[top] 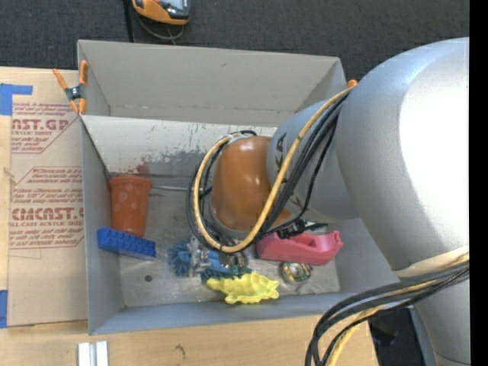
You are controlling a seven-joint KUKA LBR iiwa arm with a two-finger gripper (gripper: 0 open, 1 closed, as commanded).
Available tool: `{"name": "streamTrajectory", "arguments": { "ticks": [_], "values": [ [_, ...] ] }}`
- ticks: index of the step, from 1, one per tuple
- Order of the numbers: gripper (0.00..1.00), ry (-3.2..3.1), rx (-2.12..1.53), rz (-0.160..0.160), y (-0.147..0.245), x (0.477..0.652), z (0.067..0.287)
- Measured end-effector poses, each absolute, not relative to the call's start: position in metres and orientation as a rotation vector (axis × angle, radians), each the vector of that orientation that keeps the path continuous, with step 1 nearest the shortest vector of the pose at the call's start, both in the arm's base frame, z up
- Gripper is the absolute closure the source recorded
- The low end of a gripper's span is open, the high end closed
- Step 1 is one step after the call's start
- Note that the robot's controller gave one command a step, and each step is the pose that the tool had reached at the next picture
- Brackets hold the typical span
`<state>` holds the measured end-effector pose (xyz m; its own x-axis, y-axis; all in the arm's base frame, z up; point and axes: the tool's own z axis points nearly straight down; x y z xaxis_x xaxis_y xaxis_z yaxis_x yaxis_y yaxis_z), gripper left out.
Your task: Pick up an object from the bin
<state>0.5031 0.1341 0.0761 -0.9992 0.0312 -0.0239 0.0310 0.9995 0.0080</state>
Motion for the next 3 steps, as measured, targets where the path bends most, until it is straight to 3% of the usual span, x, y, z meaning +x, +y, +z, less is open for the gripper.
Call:
{"name": "streamTrajectory", "arguments": {
  "ticks": [1, 2, 3],
  "values": [
    [1.00, 3.117, 0.048, 0.012, 0.134, 0.503, 0.076],
    [1.00, 3.147, 0.001, -0.002, 0.129, 0.491, 0.115],
    [1.00, 3.129, -0.090, 0.003, 0.120, 0.513, 0.132]
  ]
}}
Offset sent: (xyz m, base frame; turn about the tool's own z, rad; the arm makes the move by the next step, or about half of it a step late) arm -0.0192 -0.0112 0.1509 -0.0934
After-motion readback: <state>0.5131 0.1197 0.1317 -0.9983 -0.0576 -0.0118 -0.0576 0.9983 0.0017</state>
